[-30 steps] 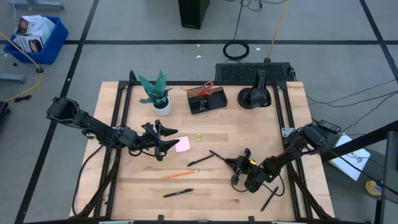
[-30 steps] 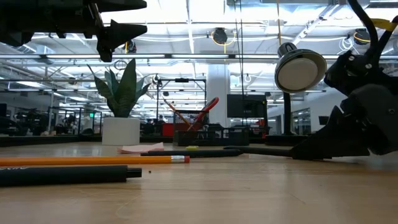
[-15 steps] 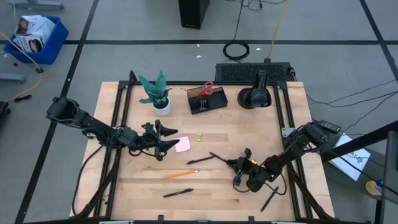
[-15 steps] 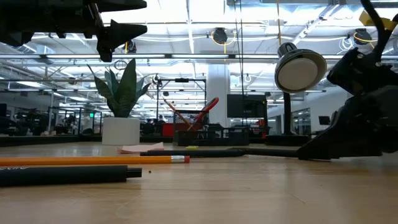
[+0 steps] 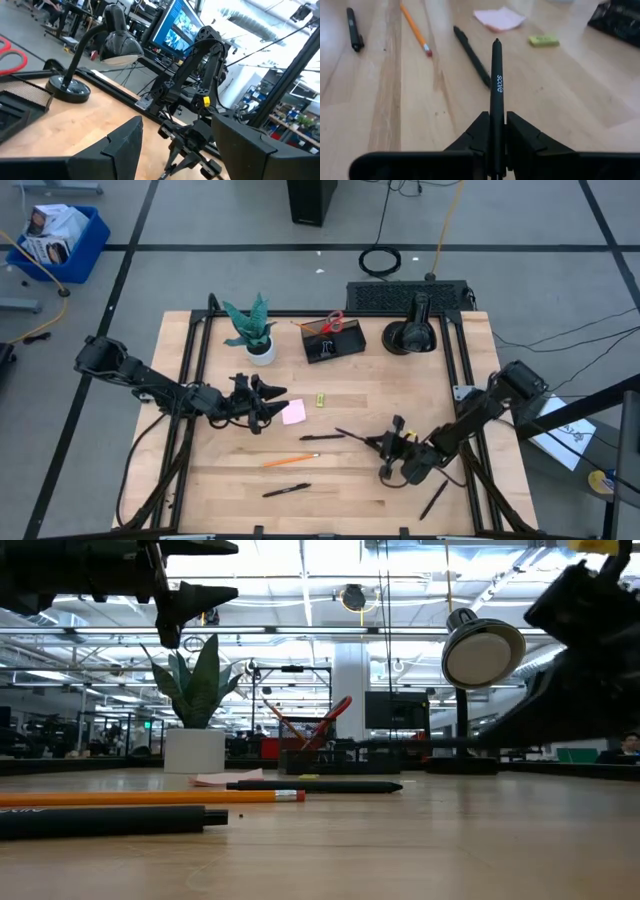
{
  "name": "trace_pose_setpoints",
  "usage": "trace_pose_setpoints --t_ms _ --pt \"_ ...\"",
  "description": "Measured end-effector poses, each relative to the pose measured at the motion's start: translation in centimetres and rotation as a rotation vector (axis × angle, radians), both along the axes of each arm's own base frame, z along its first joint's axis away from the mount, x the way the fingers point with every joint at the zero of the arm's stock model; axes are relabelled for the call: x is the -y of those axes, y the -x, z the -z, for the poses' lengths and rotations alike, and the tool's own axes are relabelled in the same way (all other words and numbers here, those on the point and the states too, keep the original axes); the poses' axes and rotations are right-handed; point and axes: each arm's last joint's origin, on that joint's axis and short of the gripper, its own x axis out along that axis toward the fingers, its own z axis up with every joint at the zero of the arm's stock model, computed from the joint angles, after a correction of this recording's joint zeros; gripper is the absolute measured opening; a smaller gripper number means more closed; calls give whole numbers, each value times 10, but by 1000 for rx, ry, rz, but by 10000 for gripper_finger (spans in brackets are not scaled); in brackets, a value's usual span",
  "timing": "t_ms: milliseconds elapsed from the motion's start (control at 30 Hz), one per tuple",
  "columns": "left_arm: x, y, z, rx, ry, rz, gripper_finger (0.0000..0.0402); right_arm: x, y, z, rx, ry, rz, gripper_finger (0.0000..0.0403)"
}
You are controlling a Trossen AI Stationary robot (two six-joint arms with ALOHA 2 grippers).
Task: Pick and place office supplies into organizer
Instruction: Put the black pen into the black mesh desk organizer
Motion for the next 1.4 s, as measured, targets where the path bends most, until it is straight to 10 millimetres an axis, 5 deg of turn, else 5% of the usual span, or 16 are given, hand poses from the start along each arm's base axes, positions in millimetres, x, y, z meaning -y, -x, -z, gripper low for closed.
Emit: trace_pose_setpoints --t_ms 367,833,1400 --pt "3 -1 11 -87 181 98 241 15 -11 -33 -2 25 -139 37" --pt "12 2 27 -247 643 252 241 26 -26 -40 -68 29 -387 38" --pt "31 -29 20 -438 728 342 241 20 -60 -80 -59 194 -520 38"
